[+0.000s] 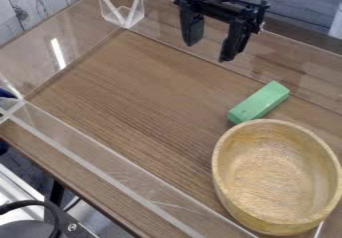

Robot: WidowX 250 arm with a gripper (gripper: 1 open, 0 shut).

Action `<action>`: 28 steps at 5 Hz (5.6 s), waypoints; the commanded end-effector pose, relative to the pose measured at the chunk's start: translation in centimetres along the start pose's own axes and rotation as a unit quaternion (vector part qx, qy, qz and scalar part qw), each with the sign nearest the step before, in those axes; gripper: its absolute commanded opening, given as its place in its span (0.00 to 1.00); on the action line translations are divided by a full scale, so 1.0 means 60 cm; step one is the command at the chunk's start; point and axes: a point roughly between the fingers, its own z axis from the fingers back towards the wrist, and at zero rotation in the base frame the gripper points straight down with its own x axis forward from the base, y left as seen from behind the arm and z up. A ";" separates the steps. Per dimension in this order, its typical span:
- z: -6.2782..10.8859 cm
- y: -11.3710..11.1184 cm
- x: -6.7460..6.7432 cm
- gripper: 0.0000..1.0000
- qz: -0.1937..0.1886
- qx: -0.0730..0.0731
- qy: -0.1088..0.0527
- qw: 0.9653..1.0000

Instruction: Remove the green block from inside the brown bowl and put it on the table

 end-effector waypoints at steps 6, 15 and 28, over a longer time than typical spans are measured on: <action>-0.003 0.115 0.050 1.00 -0.060 0.007 -0.087 0.994; 0.002 0.121 0.058 1.00 -0.056 0.019 -0.140 0.988; -0.139 0.147 0.118 1.00 -0.054 0.005 -0.088 0.995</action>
